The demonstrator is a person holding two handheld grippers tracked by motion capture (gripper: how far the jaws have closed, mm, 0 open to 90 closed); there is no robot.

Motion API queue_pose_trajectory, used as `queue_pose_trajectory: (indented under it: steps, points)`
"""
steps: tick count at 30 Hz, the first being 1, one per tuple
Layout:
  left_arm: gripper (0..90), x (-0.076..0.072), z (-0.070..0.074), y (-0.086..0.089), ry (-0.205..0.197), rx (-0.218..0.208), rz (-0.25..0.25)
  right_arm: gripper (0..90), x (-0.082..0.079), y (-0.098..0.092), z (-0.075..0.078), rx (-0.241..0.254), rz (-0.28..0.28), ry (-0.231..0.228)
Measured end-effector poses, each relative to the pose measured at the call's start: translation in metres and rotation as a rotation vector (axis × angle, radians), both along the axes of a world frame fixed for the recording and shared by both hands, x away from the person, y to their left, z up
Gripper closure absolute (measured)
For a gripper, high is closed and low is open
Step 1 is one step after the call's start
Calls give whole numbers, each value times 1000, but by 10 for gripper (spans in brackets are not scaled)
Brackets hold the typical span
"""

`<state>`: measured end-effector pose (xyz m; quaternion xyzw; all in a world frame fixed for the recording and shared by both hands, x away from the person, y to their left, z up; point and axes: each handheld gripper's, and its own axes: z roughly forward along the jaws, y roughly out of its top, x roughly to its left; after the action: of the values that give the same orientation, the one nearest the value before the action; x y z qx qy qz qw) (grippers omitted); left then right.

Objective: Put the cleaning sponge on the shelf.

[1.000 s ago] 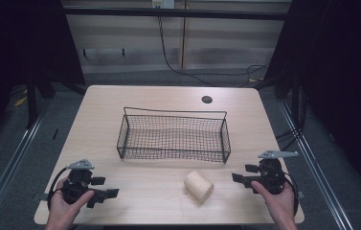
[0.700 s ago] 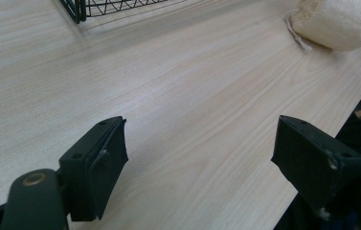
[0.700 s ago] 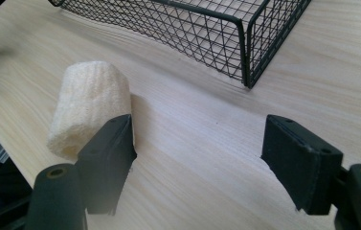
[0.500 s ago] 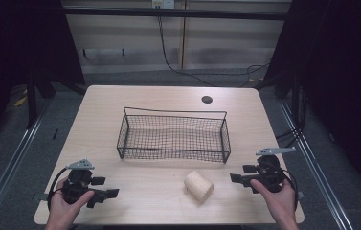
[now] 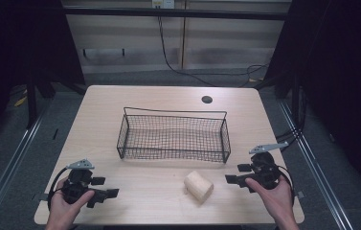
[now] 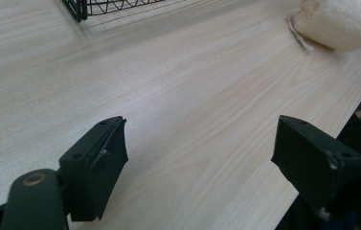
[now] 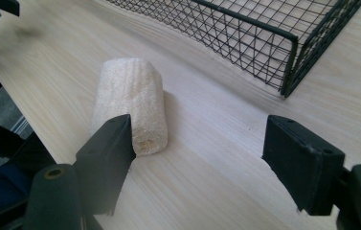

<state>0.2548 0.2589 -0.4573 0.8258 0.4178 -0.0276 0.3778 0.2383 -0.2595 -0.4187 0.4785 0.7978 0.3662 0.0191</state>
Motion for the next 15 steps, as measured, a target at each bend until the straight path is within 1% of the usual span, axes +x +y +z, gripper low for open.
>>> queue_pose_trajectory:
  steps: [1,2,4,6,8,9,10,13,15]
  points:
    - [188,0,0,0,0,0,0,257,1,2,0,-7,7,3]
    - [188,0,0,0,0,0,-1,255,2,4,0,-11,20,21]
    - [188,0,0,0,0,2,-1,252,3,6,0,-17,28,25]
    - [188,0,0,0,2,2,2,211,4,10,1,-31,35,37]
    - [188,0,0,0,1,6,-3,202,5,10,1,-36,37,42]
    - [188,0,0,0,1,5,-3,202,5,11,1,-29,45,49]
    - [188,0,0,0,1,4,0,202,7,12,2,-31,55,70]
    - [188,0,0,1,1,3,2,199,9,13,2,-28,61,82]
    - [188,0,0,1,2,0,2,196,10,16,3,-37,62,88]
